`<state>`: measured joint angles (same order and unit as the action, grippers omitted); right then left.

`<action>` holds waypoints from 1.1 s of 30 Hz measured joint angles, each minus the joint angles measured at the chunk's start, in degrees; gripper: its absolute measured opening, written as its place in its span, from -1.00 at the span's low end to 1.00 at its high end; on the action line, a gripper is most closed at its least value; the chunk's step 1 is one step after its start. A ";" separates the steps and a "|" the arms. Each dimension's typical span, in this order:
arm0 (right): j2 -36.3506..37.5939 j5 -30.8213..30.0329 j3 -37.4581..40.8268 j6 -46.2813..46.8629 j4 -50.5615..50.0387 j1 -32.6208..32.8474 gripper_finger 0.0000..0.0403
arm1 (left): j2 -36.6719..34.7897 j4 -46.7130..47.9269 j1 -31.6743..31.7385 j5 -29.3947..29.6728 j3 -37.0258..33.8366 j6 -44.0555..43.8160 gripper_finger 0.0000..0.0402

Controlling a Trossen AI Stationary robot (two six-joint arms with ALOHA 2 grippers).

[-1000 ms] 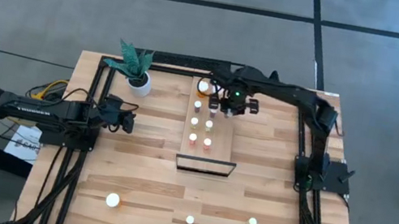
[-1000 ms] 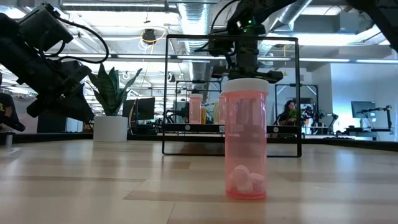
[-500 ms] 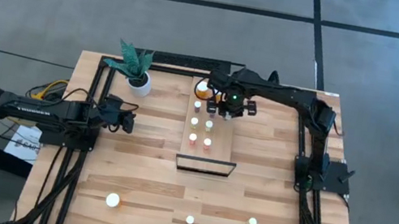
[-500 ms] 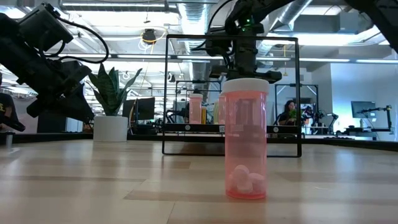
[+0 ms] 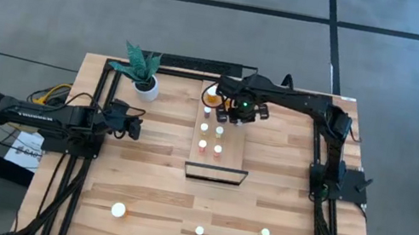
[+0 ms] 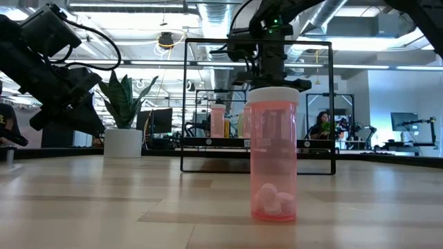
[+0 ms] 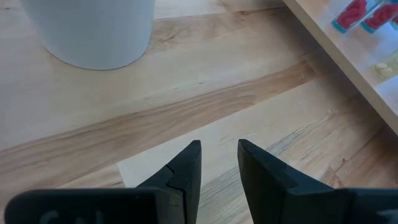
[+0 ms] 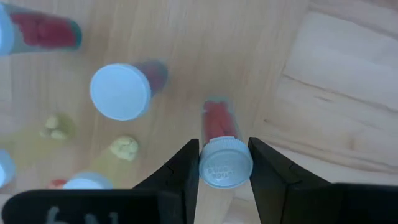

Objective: Pick and place medicine bottles onto shelf by color
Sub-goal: Put the blue pill bottle on the shelf aligned with the other blue pill bottles

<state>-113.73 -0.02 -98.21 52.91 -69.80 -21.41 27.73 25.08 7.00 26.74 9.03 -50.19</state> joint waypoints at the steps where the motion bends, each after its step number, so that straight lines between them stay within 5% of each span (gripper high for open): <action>1: 0.00 -0.15 0.00 -0.59 0.00 0.05 -0.35 | 0.01 0.00 0.01 0.00 0.00 0.00 -0.55; 33: 0.04 -1.61 0.02 -5.55 -0.02 1.51 -0.35 | 0.00 0.02 -0.01 0.00 -0.01 0.00 -0.55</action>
<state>-113.69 -1.63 -98.19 47.36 -69.82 -19.90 27.73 25.10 6.98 26.74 9.02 -50.19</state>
